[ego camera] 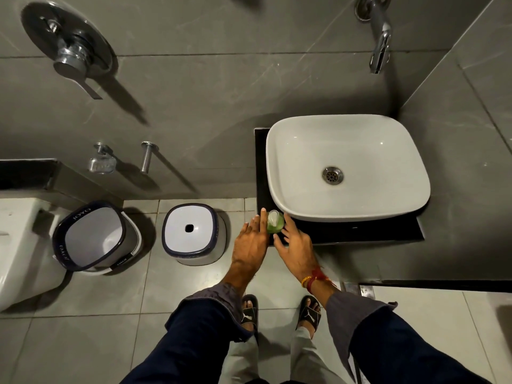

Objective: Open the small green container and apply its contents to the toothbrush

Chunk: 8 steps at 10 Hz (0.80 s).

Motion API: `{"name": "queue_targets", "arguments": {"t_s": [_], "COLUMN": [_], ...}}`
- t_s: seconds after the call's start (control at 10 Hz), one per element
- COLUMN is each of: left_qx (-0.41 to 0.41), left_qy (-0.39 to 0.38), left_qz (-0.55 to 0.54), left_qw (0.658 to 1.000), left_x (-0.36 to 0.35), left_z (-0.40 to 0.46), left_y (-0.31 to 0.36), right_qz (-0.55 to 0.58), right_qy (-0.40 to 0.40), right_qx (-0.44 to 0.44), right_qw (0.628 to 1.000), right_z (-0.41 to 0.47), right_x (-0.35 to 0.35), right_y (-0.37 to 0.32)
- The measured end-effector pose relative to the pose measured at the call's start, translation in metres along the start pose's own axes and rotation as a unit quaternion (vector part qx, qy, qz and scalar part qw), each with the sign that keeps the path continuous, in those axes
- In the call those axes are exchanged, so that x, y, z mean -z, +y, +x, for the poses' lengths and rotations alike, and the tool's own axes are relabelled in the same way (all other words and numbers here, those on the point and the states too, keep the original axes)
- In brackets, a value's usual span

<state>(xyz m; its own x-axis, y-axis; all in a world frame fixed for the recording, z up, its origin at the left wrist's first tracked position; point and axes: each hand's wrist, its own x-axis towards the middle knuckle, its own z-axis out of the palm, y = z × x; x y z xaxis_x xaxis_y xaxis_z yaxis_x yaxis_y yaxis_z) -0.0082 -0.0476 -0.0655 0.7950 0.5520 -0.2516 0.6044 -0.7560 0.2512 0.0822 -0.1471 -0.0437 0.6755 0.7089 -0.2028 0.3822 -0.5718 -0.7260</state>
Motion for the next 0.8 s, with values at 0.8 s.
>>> {"name": "queue_targets", "arguments": {"t_s": [0.8], "left_qx": [0.038], "left_qy": [0.062], "left_qz": [0.008], "left_qw": [0.997], "left_x": [0.02], "left_z": [0.021], "left_y": [-0.026], "right_qz": [-0.078], "right_qy": [0.058], "right_qx": [0.056], "right_qw": [0.994], "right_z": [0.023], "right_x": [-0.006], "right_y": [-0.017]}}
